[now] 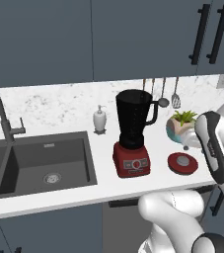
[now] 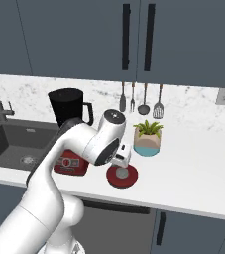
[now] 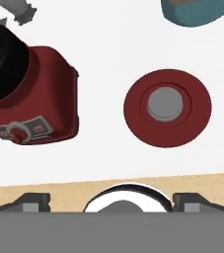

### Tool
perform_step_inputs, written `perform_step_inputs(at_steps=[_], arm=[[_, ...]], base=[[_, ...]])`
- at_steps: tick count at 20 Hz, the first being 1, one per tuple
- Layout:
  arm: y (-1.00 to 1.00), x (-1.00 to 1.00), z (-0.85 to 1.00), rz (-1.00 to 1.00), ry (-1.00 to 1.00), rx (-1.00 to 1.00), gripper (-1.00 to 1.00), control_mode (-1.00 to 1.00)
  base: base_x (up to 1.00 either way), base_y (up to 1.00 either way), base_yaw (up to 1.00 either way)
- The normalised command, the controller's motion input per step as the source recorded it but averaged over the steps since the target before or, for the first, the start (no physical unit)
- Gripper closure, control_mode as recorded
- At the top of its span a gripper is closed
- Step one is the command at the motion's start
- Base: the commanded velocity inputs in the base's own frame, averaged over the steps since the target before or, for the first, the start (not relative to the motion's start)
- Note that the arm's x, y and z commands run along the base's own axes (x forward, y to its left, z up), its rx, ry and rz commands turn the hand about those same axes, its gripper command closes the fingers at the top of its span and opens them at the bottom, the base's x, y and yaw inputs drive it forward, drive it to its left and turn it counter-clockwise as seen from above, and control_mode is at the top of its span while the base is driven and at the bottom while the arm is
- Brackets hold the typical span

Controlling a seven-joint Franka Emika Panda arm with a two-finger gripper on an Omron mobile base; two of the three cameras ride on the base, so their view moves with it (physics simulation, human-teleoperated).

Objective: Close the lid blender by securely placing the lid on top.

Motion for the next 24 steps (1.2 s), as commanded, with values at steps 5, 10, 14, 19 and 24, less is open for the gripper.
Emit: perform_step_inputs(at_steps=[5,10,14,19,24], arm=[[-0.19,0.55,-0.37,-0.01,0.29,-0.01,-1.0,-1.0],[-0.06,0.43,-0.49,0.05,0.31,-0.01,-1.0,-1.0],[-0.1,0.12,-0.33,0.0,0.09,0.0,-1.0,-1.0],[-0.19,0.0,-0.21,0.01,0.0,0.0,-1.0,-1.0],[-0.16,0.0,-0.29,0.0,0.0,0.0,-1.0,-1.0]], base=[[0.0,0.0,0.0],[0.0,0.0,0.0],[0.0,0.0,0.0],[0.0,0.0,0.0],[0.0,0.0,0.0]])
